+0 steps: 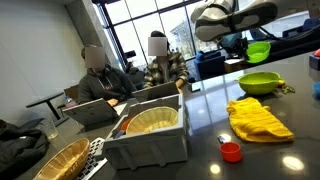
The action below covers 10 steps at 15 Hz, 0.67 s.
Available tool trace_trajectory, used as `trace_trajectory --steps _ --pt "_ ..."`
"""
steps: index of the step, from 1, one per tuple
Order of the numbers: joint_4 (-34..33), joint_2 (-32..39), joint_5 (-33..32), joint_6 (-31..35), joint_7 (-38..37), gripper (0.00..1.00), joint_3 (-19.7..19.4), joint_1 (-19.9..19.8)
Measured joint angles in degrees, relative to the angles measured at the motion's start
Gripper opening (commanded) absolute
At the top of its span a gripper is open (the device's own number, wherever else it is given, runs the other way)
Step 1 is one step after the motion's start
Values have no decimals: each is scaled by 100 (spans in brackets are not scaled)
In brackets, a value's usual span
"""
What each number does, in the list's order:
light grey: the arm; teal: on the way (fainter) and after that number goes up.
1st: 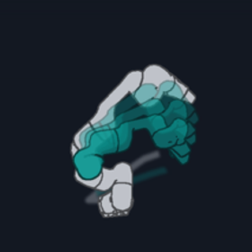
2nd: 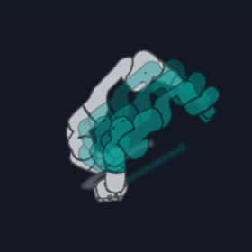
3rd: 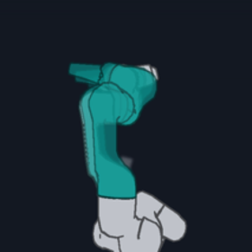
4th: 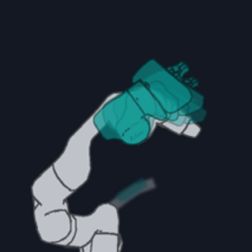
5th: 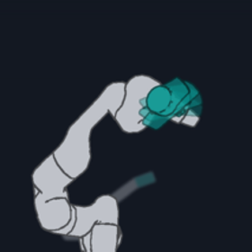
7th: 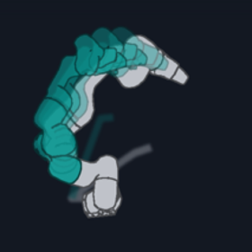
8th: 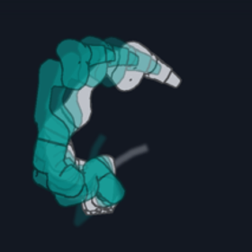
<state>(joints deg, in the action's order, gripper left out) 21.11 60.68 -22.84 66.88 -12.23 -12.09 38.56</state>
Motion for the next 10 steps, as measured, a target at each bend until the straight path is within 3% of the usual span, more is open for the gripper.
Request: trace_trajectory --steps 10 --pt "21 3 74 901 1165 1 62 -1438"
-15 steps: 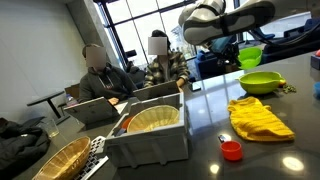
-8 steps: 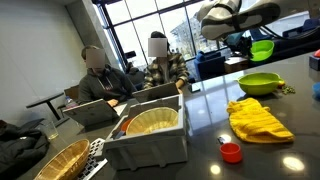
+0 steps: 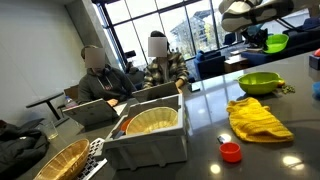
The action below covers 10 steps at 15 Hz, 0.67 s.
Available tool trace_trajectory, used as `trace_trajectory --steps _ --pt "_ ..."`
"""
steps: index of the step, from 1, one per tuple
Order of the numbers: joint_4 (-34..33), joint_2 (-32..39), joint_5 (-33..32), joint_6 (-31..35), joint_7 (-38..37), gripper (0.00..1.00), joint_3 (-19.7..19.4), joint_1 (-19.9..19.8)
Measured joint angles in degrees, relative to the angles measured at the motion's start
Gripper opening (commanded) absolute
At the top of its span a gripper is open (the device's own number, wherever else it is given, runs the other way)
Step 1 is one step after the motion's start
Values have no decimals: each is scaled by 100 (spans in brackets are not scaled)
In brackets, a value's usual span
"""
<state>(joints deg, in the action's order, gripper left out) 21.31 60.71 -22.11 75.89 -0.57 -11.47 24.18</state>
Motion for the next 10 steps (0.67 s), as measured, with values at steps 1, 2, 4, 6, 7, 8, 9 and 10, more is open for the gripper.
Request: trace_trajectory --steps 1,2,4,6,7,8,9,10 --pt "35 -2 53 84 143 1 11 -190" --pt "81 -4 104 179 268 1 18 -360" --pt "213 -2 223 358 495 1 44 -697" --pt "345 2 365 482 682 1 91 -950" --pt "340 44 430 482 785 1 145 -1062" --pt "291 117 488 472 876 1 217 -1156" --pt "312 167 562 503 932 1 276 -1217" --pt "375 197 635 545 958 1 319 -1246"
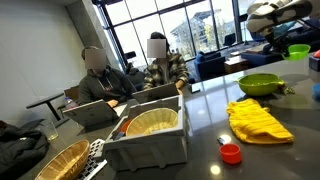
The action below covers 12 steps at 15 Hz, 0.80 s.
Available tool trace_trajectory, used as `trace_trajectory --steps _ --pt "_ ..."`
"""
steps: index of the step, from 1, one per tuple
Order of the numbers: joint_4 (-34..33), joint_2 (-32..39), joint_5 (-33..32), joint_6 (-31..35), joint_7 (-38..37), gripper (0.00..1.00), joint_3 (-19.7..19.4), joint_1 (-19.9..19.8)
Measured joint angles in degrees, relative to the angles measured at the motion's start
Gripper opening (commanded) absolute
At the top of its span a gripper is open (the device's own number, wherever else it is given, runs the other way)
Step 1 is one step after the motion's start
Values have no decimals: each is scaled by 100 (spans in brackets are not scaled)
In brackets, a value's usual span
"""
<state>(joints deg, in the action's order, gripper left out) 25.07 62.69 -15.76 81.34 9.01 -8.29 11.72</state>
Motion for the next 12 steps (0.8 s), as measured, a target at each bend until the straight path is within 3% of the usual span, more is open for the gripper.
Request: trace_trajectory --steps 6,12 --pt "-44 440 179 -89 134 1 355 6" --pt "26 701 184 -340 163 1 459 12"
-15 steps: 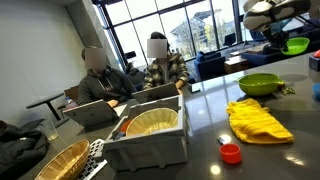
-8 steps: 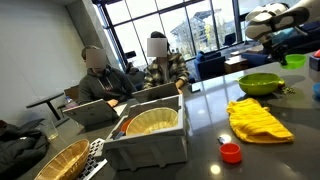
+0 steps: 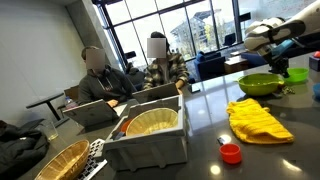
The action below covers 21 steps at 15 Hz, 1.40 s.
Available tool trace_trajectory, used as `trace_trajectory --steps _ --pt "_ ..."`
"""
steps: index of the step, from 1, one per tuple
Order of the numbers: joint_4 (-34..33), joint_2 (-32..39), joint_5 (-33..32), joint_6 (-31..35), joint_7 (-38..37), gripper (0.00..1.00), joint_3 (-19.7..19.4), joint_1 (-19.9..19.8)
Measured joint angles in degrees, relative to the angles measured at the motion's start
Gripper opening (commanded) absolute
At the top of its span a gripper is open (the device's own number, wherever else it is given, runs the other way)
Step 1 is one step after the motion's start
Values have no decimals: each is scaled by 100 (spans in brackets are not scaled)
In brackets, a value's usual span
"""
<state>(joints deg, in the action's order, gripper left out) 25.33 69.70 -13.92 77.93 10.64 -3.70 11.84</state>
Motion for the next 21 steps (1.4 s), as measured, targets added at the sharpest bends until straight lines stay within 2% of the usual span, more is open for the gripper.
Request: trace_trajectory --steps 1,3,6,13,18,21 --pt "0 31 5 -64 0 29 26 8" --pt "-92 75 15 -223 5 33 48 43" --pt "-80 64 20 -238 6 51 116 108" --pt "-92 28 21 -141 25 99 198 272" --pt "-372 -102 21 474 543 100 212 108" --pt "-432 -301 21 628 673 100 184 -30"
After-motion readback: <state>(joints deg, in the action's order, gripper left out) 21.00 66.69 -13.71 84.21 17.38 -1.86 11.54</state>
